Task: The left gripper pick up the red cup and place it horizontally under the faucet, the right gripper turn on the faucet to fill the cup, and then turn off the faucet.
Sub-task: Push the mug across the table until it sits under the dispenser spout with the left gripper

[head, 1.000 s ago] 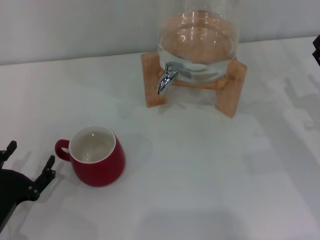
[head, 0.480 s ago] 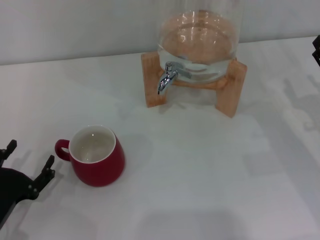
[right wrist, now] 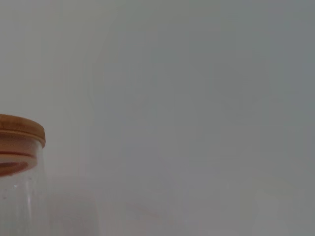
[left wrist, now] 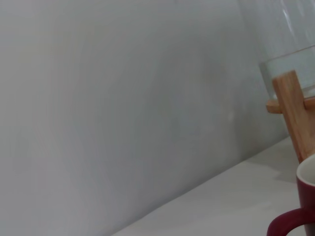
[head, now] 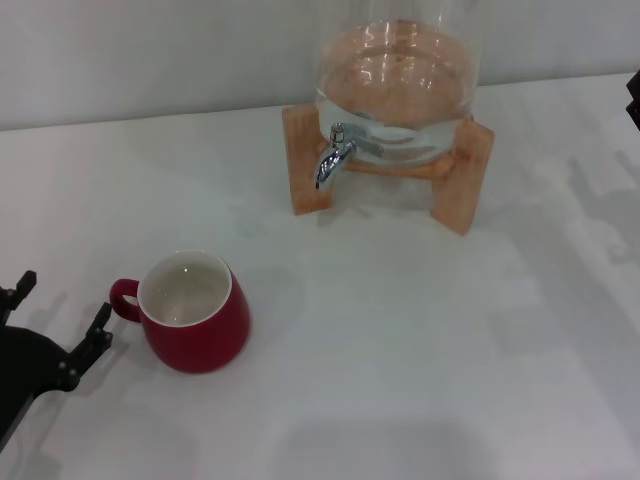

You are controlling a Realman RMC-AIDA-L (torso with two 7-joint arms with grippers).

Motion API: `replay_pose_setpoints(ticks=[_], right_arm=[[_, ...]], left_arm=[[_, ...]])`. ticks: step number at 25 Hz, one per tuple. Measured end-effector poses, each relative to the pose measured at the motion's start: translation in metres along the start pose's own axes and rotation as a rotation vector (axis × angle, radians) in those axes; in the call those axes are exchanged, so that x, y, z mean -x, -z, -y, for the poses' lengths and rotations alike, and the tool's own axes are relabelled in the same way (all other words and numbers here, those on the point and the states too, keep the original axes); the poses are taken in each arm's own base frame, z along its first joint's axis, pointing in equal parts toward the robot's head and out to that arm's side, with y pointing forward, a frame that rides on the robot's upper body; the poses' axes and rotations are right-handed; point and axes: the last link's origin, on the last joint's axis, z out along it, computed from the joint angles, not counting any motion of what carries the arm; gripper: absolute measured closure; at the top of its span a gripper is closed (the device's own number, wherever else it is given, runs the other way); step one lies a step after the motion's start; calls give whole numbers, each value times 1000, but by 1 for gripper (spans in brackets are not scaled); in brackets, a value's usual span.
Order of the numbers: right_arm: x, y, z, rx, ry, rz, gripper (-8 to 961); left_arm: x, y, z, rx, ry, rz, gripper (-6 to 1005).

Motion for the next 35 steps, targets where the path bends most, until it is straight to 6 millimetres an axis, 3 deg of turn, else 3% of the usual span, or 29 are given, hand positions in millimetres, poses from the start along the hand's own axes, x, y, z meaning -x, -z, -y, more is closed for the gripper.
replay_pose_setpoints(ticks=[35], right_arm=[[1,1,0,4,-1,9,229]], left_arm=[[-6,-14,-1,40,-31,-16,111]])
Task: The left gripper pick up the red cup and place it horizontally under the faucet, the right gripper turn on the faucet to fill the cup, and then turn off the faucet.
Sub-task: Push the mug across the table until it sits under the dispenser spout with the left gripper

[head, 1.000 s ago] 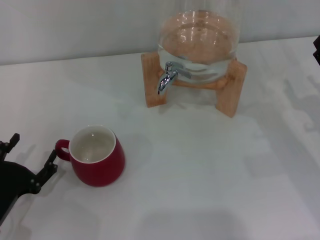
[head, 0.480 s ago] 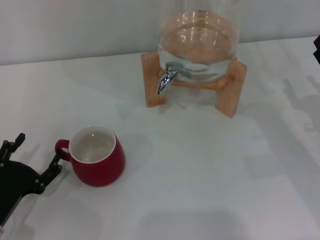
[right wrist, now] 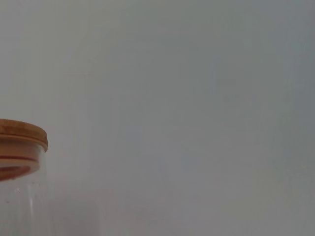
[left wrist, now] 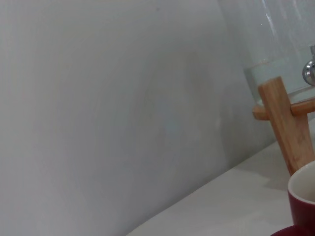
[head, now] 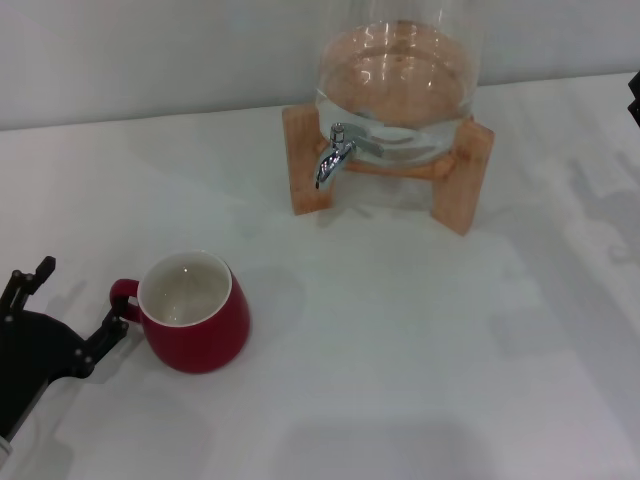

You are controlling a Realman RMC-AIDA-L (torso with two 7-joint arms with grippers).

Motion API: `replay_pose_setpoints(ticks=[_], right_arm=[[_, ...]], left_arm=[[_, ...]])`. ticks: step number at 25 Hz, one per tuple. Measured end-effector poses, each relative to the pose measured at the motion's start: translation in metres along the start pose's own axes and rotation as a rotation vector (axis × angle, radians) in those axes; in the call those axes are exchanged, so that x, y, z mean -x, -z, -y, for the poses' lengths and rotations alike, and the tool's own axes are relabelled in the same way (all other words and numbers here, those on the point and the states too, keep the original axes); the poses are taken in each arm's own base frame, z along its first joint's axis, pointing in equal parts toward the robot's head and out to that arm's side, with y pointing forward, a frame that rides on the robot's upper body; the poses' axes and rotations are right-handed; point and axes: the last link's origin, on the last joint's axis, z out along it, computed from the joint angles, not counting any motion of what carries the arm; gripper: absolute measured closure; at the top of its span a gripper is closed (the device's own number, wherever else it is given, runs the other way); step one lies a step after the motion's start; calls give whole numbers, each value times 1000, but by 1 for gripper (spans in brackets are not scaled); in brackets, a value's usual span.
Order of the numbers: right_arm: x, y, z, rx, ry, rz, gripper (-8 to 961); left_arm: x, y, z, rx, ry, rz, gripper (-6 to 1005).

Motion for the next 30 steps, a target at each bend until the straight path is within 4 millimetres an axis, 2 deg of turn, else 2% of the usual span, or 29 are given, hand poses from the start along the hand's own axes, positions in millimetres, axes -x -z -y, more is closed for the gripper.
replay_pose_setpoints(ticks=[17,30], right_arm=[[1,1,-1,4,-2,9,229],[1,1,-1,4,-4,9,229]], left_arm=[[-2,-10,0,23,-16,4,112],[-3,-15,-1,42,-28,11,156]])
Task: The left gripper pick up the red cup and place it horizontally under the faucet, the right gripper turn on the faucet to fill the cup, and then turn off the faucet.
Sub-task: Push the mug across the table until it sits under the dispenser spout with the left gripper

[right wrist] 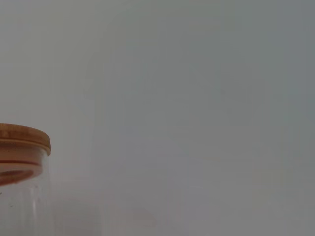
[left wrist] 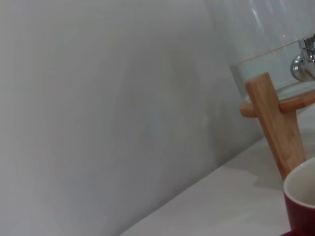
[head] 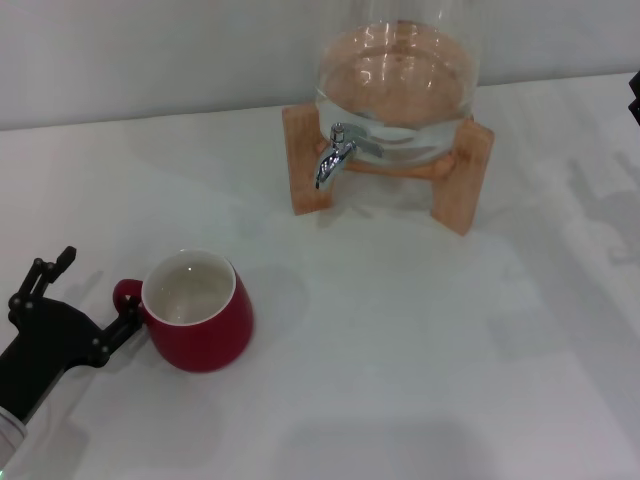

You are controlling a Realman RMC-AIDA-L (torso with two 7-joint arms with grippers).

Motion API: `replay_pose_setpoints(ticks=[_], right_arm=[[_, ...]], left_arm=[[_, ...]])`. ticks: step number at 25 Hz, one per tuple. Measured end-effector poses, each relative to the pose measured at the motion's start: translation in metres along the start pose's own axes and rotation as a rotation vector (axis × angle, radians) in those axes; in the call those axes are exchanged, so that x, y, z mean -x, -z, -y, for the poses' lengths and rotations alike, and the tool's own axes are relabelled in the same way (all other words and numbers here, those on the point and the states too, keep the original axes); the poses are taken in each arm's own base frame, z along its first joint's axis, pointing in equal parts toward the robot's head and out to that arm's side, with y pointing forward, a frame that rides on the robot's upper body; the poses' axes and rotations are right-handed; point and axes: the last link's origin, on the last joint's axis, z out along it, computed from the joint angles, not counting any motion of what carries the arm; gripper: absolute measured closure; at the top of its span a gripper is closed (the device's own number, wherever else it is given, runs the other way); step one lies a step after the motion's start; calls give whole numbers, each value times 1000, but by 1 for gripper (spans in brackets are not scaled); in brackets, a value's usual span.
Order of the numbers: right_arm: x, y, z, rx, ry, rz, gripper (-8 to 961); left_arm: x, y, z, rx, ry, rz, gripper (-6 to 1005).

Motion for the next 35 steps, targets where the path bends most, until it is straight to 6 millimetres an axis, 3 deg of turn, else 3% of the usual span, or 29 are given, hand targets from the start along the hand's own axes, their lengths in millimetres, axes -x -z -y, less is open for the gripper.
replay_pose_setpoints(ticks=[14,17,29,33,35], right_arm=[[1,0,-1,4,-2,7,229],[2,0,-1,6,-2,13,229],[2,0,-2,7,-3,15,229],[2,0,-2,7,-3,15,229],[2,0,-2,7,-3,15,229]], left_arm=[[1,-1,-1,6,-14,11,204],[1,-2,-1,6,-14,11,429],[2,-6,-2,11,-25,30,620],[3,-7,-1,10,-24,36,813],[3,-7,-1,10,-24,38,842]])
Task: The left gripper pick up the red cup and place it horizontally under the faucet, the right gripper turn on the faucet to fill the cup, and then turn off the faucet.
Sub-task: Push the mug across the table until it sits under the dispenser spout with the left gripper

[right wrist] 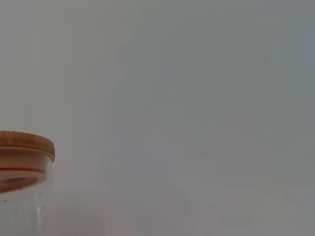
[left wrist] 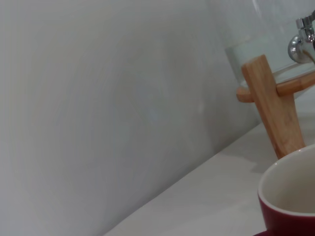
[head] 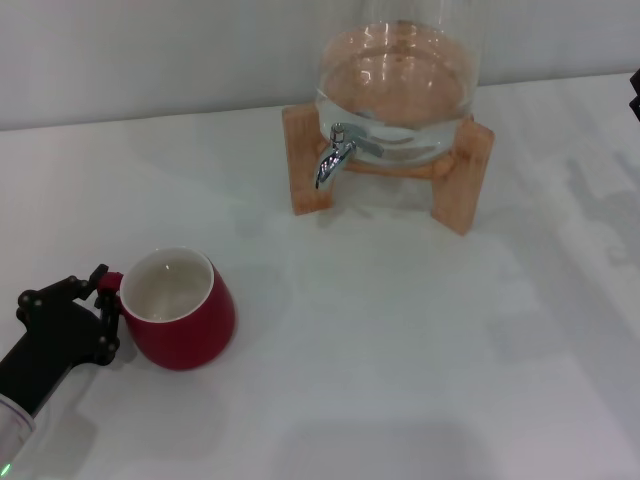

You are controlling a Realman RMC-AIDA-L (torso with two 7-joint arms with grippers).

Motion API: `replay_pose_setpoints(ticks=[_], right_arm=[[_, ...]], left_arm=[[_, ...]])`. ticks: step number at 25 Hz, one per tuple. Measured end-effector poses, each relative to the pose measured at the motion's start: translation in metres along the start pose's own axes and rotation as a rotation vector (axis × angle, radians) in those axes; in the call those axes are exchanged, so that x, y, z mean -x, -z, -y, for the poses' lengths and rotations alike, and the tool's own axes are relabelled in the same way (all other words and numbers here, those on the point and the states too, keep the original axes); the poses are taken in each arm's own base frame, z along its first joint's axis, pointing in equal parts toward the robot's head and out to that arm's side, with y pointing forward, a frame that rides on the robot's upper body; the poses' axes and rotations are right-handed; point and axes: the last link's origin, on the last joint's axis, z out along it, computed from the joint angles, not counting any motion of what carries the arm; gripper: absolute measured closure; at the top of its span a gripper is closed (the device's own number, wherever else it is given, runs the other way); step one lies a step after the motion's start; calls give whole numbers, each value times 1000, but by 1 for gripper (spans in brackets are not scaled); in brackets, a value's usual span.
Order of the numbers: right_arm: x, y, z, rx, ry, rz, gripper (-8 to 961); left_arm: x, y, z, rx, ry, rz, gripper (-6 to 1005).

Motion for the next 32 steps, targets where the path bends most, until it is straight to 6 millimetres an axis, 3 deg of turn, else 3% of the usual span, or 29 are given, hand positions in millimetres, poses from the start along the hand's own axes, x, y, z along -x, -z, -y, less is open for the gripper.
replay_pose_setpoints(ticks=[4,32], right_arm=[[0,0,0,0,0,0,229],[0,2,-2,4,-7,3,230]], left_arm=[[0,0,0,0,-1,1,900],[-15,-17,1,14,17,-51,900]])
